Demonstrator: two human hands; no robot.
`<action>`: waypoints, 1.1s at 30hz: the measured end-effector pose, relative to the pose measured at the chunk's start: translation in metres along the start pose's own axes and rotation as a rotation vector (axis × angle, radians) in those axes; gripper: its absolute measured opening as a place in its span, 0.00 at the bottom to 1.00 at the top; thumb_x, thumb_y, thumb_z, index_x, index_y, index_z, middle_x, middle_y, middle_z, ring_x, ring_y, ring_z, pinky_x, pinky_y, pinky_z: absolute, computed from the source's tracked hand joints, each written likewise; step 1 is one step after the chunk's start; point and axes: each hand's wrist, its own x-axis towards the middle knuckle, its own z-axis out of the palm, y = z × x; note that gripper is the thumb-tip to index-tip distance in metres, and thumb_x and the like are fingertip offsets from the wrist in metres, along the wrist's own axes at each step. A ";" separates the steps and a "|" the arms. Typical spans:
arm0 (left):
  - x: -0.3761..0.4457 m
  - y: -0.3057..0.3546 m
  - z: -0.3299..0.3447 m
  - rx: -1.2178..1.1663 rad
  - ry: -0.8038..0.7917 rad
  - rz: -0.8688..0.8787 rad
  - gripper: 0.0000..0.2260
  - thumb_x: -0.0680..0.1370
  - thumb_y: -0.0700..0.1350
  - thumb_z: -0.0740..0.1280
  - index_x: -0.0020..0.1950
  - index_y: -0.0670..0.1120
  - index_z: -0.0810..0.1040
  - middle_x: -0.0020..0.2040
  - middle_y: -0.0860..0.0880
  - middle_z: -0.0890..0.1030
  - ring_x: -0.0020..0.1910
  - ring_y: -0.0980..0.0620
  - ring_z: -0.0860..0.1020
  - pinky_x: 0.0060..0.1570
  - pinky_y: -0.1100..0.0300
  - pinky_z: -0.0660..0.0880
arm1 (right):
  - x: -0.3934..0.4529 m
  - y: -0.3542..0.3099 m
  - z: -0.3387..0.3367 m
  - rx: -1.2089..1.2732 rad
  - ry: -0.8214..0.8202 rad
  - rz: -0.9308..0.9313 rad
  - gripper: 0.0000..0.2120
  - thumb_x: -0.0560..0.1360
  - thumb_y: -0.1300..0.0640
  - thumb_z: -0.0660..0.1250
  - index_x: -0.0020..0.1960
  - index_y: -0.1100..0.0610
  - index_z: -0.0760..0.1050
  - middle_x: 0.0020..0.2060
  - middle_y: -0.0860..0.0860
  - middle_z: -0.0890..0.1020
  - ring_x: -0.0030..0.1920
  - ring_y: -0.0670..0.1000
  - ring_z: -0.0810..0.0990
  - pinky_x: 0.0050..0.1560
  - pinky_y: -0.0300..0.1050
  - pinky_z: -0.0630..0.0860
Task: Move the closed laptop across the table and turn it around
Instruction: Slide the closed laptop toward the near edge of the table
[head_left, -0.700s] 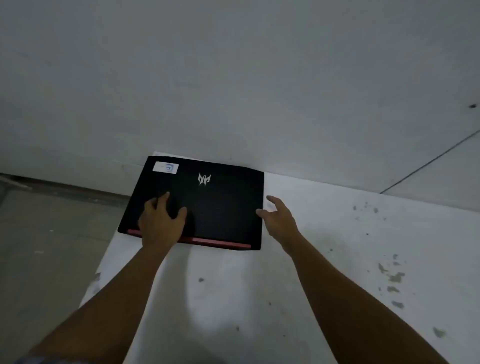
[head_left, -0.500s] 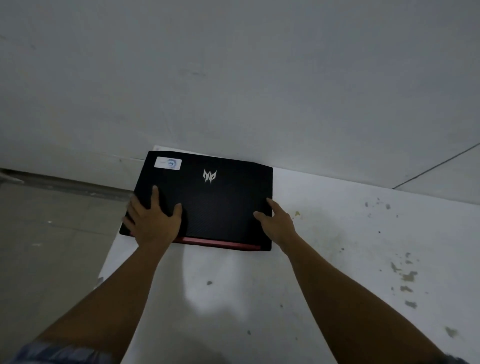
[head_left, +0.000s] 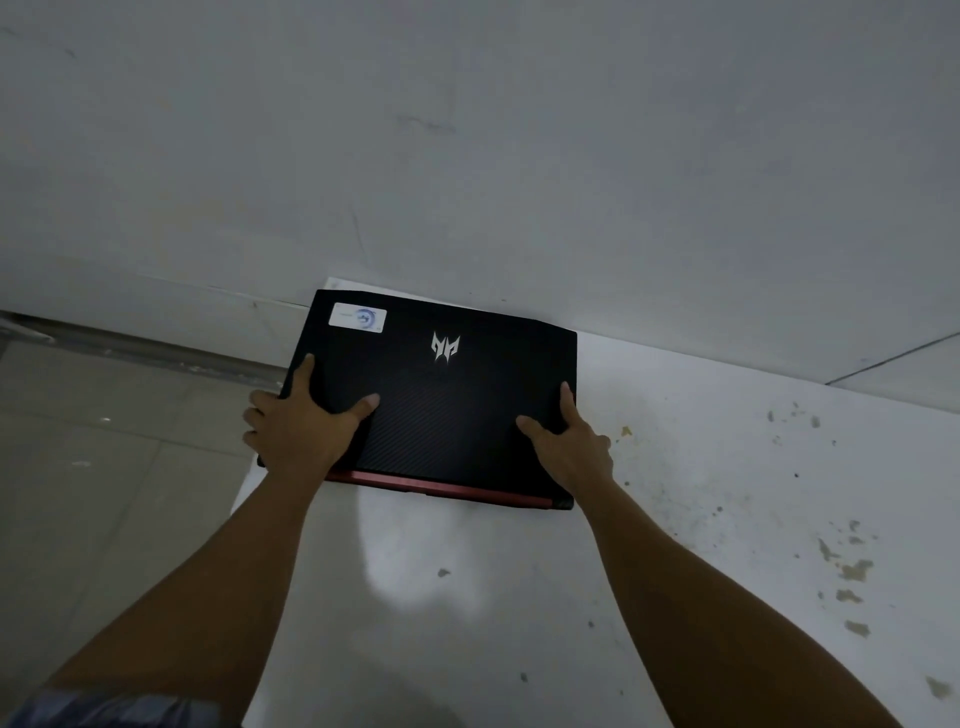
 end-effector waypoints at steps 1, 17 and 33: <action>0.004 -0.001 -0.003 -0.012 -0.018 -0.004 0.54 0.60 0.81 0.68 0.82 0.63 0.55 0.72 0.31 0.63 0.69 0.29 0.64 0.67 0.33 0.62 | 0.000 -0.001 0.001 -0.013 0.006 0.005 0.43 0.76 0.28 0.61 0.83 0.38 0.42 0.73 0.57 0.73 0.74 0.67 0.62 0.68 0.61 0.67; 0.016 -0.008 -0.017 -0.242 -0.219 0.015 0.64 0.52 0.81 0.71 0.82 0.65 0.48 0.77 0.44 0.69 0.72 0.37 0.69 0.69 0.40 0.68 | 0.008 0.006 0.005 -0.058 0.035 -0.145 0.48 0.73 0.23 0.57 0.81 0.36 0.33 0.65 0.54 0.78 0.45 0.52 0.75 0.50 0.48 0.77; -0.087 -0.017 -0.028 -0.182 -0.068 0.003 0.56 0.55 0.85 0.65 0.80 0.70 0.51 0.60 0.38 0.73 0.58 0.35 0.76 0.52 0.44 0.75 | -0.049 0.061 -0.011 0.224 0.288 -0.256 0.51 0.64 0.19 0.66 0.81 0.36 0.55 0.62 0.47 0.81 0.54 0.49 0.80 0.56 0.46 0.80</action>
